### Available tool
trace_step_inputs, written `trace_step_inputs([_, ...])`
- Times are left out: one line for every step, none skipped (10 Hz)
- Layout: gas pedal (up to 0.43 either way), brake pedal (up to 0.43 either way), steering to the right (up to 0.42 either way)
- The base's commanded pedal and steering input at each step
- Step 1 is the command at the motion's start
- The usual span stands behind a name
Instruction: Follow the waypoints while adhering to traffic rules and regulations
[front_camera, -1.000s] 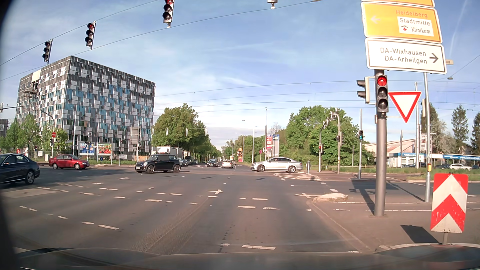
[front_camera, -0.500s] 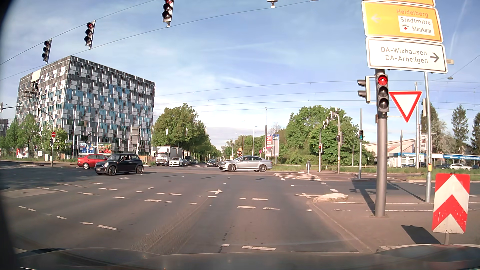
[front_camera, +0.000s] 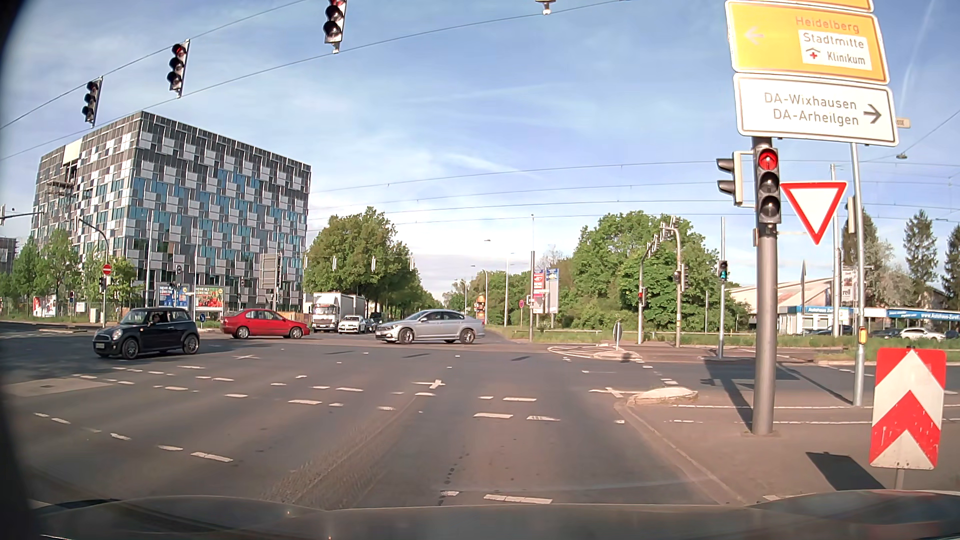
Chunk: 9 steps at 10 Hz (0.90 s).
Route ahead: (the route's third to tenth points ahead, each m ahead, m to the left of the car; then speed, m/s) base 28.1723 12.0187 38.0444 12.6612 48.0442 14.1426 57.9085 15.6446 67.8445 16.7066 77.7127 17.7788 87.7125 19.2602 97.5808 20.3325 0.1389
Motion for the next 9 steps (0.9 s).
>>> trace_step_inputs([0.0,0.067,-0.015])
trace_step_inputs([0.0,0.067,-0.015])
trace_step_inputs([0.0,0.073,-0.015])
trace_step_inputs([0.0,0.073,-0.015])
trace_step_inputs([0.0,0.073,-0.015])
trace_step_inputs([0.0,0.073,-0.015])
trace_step_inputs([0.0,0.073,-0.015])
trace_step_inputs([0.0,0.073,-0.015])
trace_step_inputs([0.0,0.073,-0.015])
